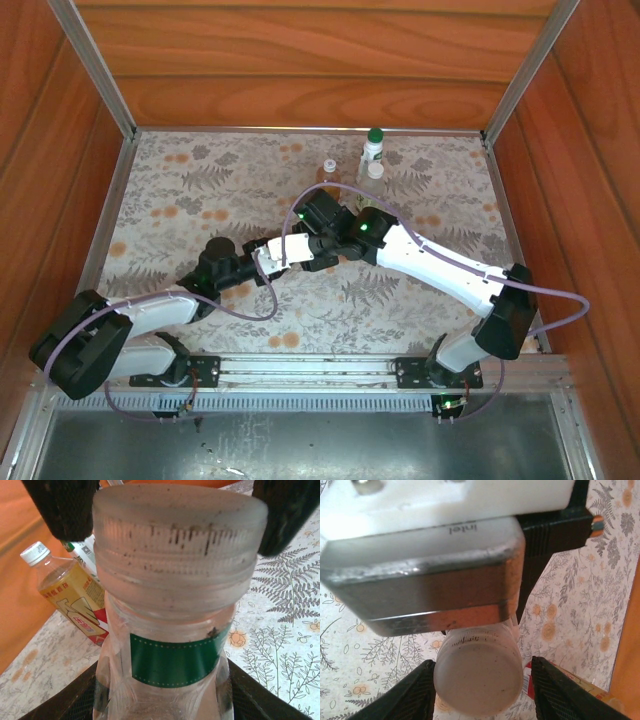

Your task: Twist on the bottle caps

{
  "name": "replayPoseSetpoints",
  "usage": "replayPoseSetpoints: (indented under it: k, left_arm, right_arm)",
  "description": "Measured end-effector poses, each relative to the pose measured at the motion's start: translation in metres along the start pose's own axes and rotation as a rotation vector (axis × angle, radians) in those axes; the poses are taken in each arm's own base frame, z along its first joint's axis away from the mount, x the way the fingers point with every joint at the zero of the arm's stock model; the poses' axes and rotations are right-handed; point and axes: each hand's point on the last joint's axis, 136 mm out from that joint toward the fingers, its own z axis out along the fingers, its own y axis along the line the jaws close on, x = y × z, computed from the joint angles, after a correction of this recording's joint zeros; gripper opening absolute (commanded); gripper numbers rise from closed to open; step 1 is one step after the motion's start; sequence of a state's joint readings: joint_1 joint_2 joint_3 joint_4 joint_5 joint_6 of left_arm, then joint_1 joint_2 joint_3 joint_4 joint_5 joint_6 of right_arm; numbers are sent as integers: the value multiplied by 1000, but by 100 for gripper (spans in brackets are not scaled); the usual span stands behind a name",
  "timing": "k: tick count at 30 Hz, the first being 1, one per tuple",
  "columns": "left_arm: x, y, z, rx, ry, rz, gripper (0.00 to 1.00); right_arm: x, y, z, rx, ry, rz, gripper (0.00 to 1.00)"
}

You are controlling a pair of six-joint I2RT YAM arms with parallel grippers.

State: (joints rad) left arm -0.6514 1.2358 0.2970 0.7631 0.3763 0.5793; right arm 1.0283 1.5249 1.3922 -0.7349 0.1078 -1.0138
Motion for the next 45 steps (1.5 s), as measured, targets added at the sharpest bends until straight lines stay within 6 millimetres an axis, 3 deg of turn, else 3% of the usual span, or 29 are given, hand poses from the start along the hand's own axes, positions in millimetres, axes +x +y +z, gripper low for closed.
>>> replayPoseSetpoints:
  k: [5,11,15,19,31,34,35,37,39,42,45]
  left_arm:
    - [-1,0,0,-2,-1,-4,52]
    - [0,0,0,-2,0,-7,52]
    - [1,1,0,-8,5,-7,52]
    - [1,1,0,-6,8,-13,52]
    - [5,-2,4,7,18,-18,52]
    - [5,-2,4,9,19,-18,52]
    - [5,-2,4,9,19,-18,52]
    - [6,-3,4,10,19,-19,52]
    - [5,-2,4,9,18,-26,53]
    - [0,-8,3,47,-10,-55,53]
    - [-13,-17,-1,108,-65,-102,53]
  right_arm:
    - [0,0,0,-2,1,2,39]
    - [0,1,0,-5,1,11,14]
    - [-1,2,0,-12,-6,77,7]
    - [-1,2,0,-14,-7,246,0]
    - [6,0,0,26,35,953,0]
    - [7,1,0,31,42,1030,12]
    - [8,1,0,32,41,1043,24]
    - [7,1,0,31,35,1045,60]
    - [5,2,-1,28,4,1038,77]
    - [5,7,-11,41,-93,973,82]
    - [0,19,-36,58,-235,866,86]
